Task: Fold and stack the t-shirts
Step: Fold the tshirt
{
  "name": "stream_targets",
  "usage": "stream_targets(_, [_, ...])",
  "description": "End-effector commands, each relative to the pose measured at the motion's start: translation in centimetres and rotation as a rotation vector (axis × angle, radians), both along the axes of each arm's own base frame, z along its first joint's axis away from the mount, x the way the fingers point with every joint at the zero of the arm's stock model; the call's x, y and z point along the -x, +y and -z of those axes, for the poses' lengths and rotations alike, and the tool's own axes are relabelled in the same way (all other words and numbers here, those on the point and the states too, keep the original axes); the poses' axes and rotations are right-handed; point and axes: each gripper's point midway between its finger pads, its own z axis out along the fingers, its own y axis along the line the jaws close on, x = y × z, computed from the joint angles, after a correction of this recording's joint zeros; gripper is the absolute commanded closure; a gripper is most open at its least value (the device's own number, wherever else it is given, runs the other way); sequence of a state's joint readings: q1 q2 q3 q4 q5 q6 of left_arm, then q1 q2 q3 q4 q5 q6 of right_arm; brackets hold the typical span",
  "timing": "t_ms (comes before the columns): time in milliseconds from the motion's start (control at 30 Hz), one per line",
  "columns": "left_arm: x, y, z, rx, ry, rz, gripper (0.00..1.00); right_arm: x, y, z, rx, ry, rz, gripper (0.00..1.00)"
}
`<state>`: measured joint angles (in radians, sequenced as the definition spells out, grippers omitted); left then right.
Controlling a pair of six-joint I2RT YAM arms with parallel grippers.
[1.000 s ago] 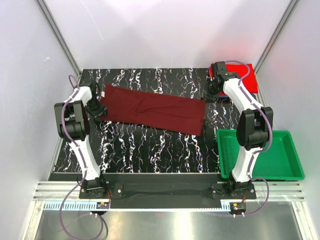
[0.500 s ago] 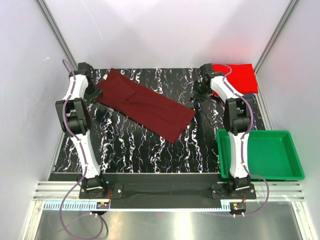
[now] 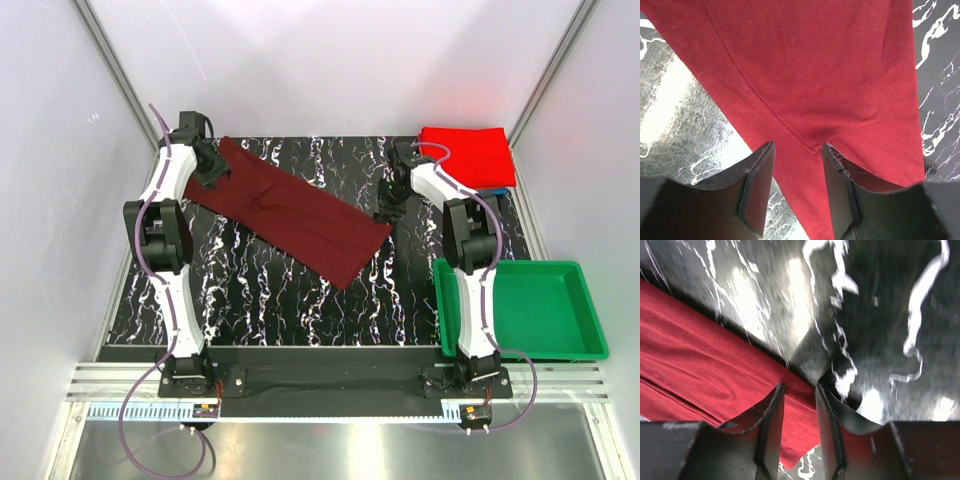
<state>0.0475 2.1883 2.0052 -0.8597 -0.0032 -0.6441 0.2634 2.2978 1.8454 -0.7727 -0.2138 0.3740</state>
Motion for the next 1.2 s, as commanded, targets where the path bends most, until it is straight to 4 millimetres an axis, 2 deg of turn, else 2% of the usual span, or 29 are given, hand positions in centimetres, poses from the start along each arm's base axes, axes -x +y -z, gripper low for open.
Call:
stream_targets(0, [-0.3,-0.3,0.0,0.034,-0.023,0.031,0.52,3.0,-0.6,0.4,0.05,0.042,0.022,0.61])
stream_targets(67, [0.2,-0.6,-0.4,0.041,-0.032,0.048,0.52,4.1,-0.3,0.0,0.062,0.051,0.038,0.61])
stream_targets(100, [0.9,-0.7,-0.5,0.042,-0.026,0.054,0.52,5.3,-0.4,0.6,0.068,0.08,0.043,0.61])
stream_targets(233, [2.2,-1.4,-0.9,0.063,-0.009,0.122,0.52,8.9,0.7,-0.1,0.074,0.13,0.082,0.61])
stream_targets(267, [2.6,-1.7,-1.0,0.069,-0.003,0.154,0.52,10.0,1.8,-0.2,0.067,0.145,0.089,0.62])
stream_targets(333, [3.1,-3.0,-1.2,0.124,-0.017,0.22,0.53,12.4,2.5,-0.8,0.066,0.171,0.095,0.62])
stream_targets(367, [3.5,-3.5,-1.0,0.143,-0.024,0.247,0.53,13.8,4.0,-1.2,0.038,0.19,0.08,0.62])
stream_targets(400, [3.9,-4.0,-0.8,0.166,-0.028,0.265,0.54,15.1,4.5,-1.0,0.027,0.209,0.07,0.61])
stream_targets(433, [4.4,-4.8,-0.6,0.214,-0.033,0.292,0.55,15.7,4.9,-2.0,0.008,0.197,0.065,0.61])
stream_targets(500, [5.6,-5.6,0.1,0.275,-0.041,0.302,0.55,17.2,4.9,-2.9,-0.005,0.213,0.076,0.6])
stream_targets(533, [5.9,-5.8,0.2,0.297,-0.048,0.3,0.55,17.4,4.7,-3.1,-0.004,0.216,0.078,0.59])
stream_targets(667, [7.2,-5.1,2.7,0.352,-0.04,0.243,0.58,17.1,3.6,-5.0,0.053,0.17,0.031,0.59])
stream_targets(767, [6.9,-4.3,4.6,0.361,-0.014,0.226,0.69,16.2,3.9,-6.3,0.047,0.13,0.001,0.59])
stream_targets(867, [7.2,-3.7,6.3,0.371,0.025,0.198,0.71,15.8,4.3,-6.9,0.03,0.108,-0.017,0.59])
stream_targets(1000, [9.7,-2.4,9.6,0.311,0.176,0.108,0.71,15.7,4.2,-7.3,0.031,0.095,-0.028,0.6])
stream_targets(1067, [11.1,-2.0,10.0,0.284,0.234,0.076,0.7,15.5,4.1,-7.6,0.037,0.082,-0.033,0.6])
stream_targets(1167, [11.4,-1.3,9.4,0.247,0.254,0.062,0.67,14.6,4.4,-8.3,0.035,0.057,-0.043,0.6])
